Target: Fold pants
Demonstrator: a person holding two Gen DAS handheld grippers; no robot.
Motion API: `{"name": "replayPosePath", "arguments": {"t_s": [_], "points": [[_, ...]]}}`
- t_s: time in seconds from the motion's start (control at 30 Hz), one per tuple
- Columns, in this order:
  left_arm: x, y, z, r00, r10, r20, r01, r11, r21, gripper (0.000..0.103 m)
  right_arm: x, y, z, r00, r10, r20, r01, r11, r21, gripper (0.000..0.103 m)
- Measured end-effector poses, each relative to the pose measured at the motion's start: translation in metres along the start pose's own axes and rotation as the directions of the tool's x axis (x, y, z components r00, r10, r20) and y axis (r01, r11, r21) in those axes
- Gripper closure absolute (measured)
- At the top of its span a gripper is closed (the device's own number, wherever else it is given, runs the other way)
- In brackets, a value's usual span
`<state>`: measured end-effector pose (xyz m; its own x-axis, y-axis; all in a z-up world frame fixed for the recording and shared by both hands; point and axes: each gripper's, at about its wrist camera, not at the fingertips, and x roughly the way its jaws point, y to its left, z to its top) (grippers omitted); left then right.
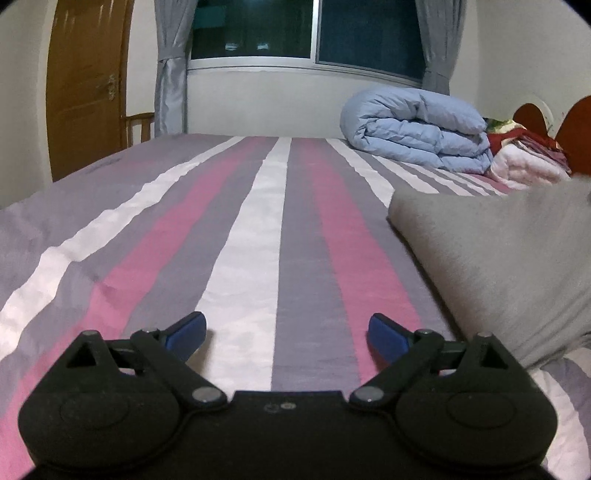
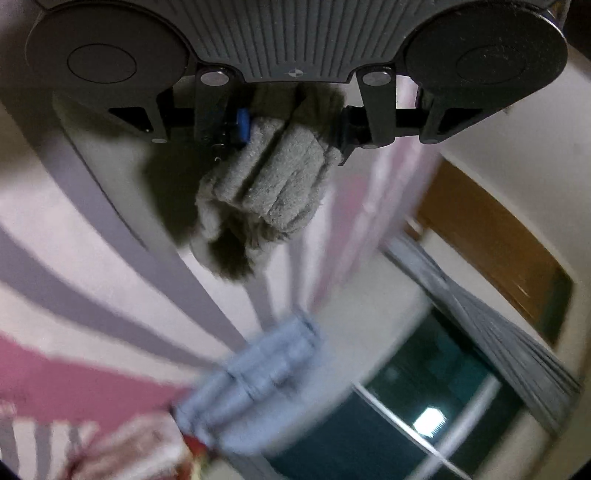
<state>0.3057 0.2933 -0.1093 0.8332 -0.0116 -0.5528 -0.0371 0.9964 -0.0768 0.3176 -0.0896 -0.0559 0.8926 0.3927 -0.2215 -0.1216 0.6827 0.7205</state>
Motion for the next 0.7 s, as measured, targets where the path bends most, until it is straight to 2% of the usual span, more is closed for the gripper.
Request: {"name": "replayPosePath", "arguments": {"t_s": [0.03,0.1,0.13,0.2,0.27,0.37,0.53,0.63,0.7], "points": [[0.000,0.000,-0.001,1.000,0.003,-0.002,-0.003,1.000,0.000,0.015,-0.007,0.000,0.002,0.999,0.000,0.034,0.000,1.000,-0.012,0.060],[-0.001,0.000,-0.002,1.000,0.006,-0.002,-0.006,1.000,0.000,0.015,-0.007,-0.020,-0.001,0.995,-0.095,0.037,0.095,0.995,-0.002,0.060],[-0.001,0.000,-0.002,1.000,0.009,0.000,-0.009,1.000,0.002,0.015,0.004,-0.044,-0.008,0.983,-0.179,-0.031,0.180,0.983,0.046,0.060],[-0.002,-0.003,-0.002,1.000,0.020,0.001,-0.021,1.000,0.011,0.014,0.021,-0.076,-0.024,0.955,-0.240,-0.173,0.257,0.963,0.085,0.060],[-0.003,-0.008,-0.004,0.999,0.040,0.006,-0.040,0.999,0.026,0.014,0.012,-0.078,-0.031,0.970,-0.211,-0.117,0.216,0.976,0.032,0.058],[-0.009,-0.013,-0.004,0.998,0.058,0.022,-0.059,0.998,0.028,0.014,0.005,-0.073,-0.032,0.972,-0.211,-0.100,0.210,0.977,-0.018,0.049],[-0.037,-0.025,-0.008,0.996,0.031,0.089,-0.030,0.999,-0.010,0.014,-0.027,-0.059,-0.045,0.975,-0.218,-0.051,0.210,0.969,-0.131,0.039],[-0.049,-0.038,-0.012,0.994,0.012,0.113,-0.011,1.000,-0.012,0.014,-0.044,-0.056,-0.058,0.982,-0.187,-0.037,0.184,0.980,-0.078,0.039],[-0.054,-0.047,-0.016,0.994,0.002,0.111,-0.002,1.000,-0.004,0.015,-0.058,-0.054,-0.063,0.981,-0.194,0.001,0.194,0.980,-0.035,0.039]]}}
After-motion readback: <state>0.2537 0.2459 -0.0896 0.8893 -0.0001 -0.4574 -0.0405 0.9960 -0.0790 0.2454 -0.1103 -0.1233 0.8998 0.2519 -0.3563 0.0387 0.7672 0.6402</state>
